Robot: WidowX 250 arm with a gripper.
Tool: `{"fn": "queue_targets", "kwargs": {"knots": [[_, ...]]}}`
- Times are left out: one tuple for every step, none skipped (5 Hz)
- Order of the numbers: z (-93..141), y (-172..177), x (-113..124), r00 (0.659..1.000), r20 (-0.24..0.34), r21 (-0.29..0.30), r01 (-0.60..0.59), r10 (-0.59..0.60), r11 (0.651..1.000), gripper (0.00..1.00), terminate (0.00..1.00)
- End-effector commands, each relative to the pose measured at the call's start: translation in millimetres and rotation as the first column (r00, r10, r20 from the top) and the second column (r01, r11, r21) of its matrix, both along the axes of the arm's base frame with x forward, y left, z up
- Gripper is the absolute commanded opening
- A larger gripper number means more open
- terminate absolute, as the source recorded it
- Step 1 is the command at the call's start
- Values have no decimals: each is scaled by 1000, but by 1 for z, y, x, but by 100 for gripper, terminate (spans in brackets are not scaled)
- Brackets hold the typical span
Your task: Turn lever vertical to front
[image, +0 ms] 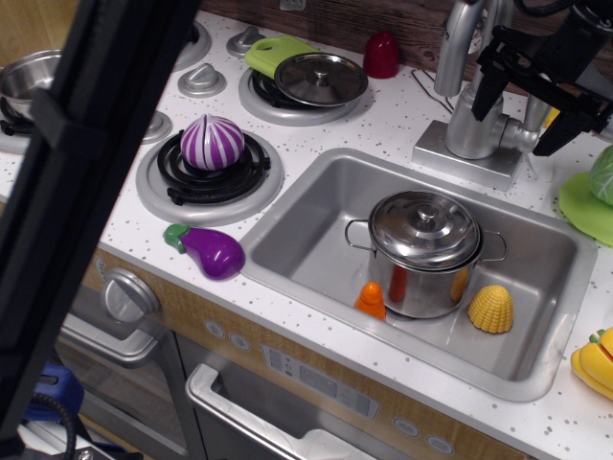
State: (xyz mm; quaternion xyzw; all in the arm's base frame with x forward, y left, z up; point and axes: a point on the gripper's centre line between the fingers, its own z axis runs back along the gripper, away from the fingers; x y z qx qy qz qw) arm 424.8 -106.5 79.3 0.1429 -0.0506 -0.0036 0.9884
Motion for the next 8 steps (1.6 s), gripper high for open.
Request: {"fn": "queue_targets", "kwargs": {"knots": [[0, 0, 0, 1000, 0, 0, 0, 0, 1000, 100, 0], [8, 0, 3, 997, 79, 41, -15, 12, 999, 100, 0], [23, 3, 8, 989, 150, 73, -24, 13, 997, 100, 0], [34, 4, 17, 983, 185, 110, 0, -21, 994, 100, 0], [44, 2, 27, 977, 212, 119, 1, -26, 993, 100, 0], [48, -2, 38, 970, 242, 111, 2, -29, 994, 100, 0], [45, -7, 48, 964, 263, 100, 13, -39, 995, 100, 0], [41, -11, 53, 965, 258, 72, 19, -37, 997, 100, 0]]}}
